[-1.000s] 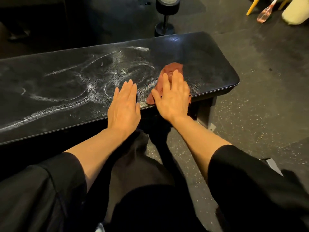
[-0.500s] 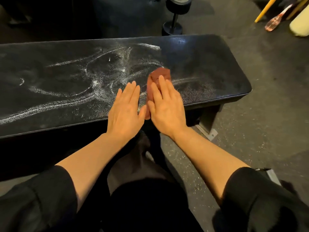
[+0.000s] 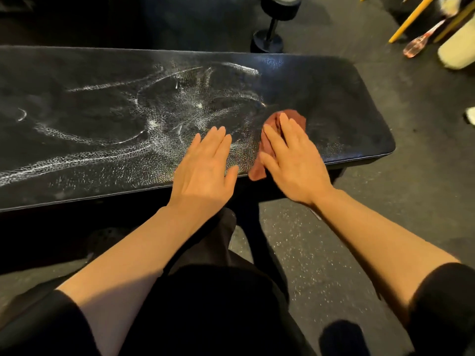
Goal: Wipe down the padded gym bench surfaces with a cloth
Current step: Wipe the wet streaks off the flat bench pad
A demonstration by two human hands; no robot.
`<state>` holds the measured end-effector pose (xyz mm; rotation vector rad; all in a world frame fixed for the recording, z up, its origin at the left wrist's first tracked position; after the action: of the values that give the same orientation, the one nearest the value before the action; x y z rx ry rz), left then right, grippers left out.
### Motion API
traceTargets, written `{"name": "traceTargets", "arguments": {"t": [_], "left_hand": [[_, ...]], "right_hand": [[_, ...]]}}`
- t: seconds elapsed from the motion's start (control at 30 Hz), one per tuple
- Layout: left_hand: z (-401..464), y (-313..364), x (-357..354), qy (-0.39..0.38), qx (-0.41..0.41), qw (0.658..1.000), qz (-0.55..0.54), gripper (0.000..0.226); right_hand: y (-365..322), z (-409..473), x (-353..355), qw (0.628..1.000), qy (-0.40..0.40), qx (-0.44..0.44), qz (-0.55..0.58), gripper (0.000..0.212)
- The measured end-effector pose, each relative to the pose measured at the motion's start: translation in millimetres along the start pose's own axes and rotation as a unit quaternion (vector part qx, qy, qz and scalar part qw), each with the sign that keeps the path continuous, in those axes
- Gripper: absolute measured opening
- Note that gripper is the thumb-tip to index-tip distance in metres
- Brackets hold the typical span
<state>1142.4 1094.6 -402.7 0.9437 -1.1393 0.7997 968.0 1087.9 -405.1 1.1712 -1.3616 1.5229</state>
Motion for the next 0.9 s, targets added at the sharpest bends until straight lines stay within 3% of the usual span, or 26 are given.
{"name": "traceTargets", "arguments": {"t": [0.13,0.2,0.33,0.43,0.5,0.6,0.67,0.77,0.83,0.9], "left_hand": [[2,-3,-3,-0.003,-0.010,1.000,0.013,0.060],[3,-4,-2,-0.004,-0.015,1.000,0.009,0.060],[7,-5,2,-0.009,-0.005,1.000,0.005,0.059],[10,-8,5,-0.012,-0.009,1.000,-0.005,0.061],[10,-11,6,-0.017,-0.019,1.000,-0.005,0.062],[9,-14,7,-0.014,-0.023,1.000,-0.002,0.063],[9,-13,9,-0.019,-0.024,1.000,-0.003,0.061],[10,-11,8,-0.012,-0.024,1.000,-0.004,0.058],[10,-10,9,-0.009,-0.022,1.000,-0.003,0.058],[9,-10,9,-0.011,-0.027,1.000,-0.002,0.058]], "right_hand": [[38,50,9,0.990,0.034,-0.135,-0.013,0.064],[24,59,6,0.983,0.046,-0.176,-0.022,0.063],[-35,16,-9,0.999,0.024,-0.021,-0.002,0.070],[-24,11,-4,0.999,-0.012,0.041,0.000,0.067],[-1,41,3,1.000,0.011,0.005,-0.025,0.061],[11,78,0,0.990,0.027,-0.132,-0.041,0.063],[-17,66,-4,0.993,0.054,-0.095,-0.043,0.067],[-30,17,-9,0.999,-0.022,0.039,-0.021,0.066],[-1,14,3,0.998,-0.034,0.025,-0.040,0.067],[44,34,12,0.993,-0.006,-0.061,-0.102,0.078]]}}
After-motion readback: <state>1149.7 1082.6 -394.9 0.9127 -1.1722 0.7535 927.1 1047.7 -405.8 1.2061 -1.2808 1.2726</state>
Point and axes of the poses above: each hand's wrist, its own z-axis towards the middle knuckle, its own x-axis out of the back of the hand, y = z × x, the point moved 5 cm from there along z, towards the middle knuckle, and after that the axes turned 13 degrees about z, right-handed, at the moved point
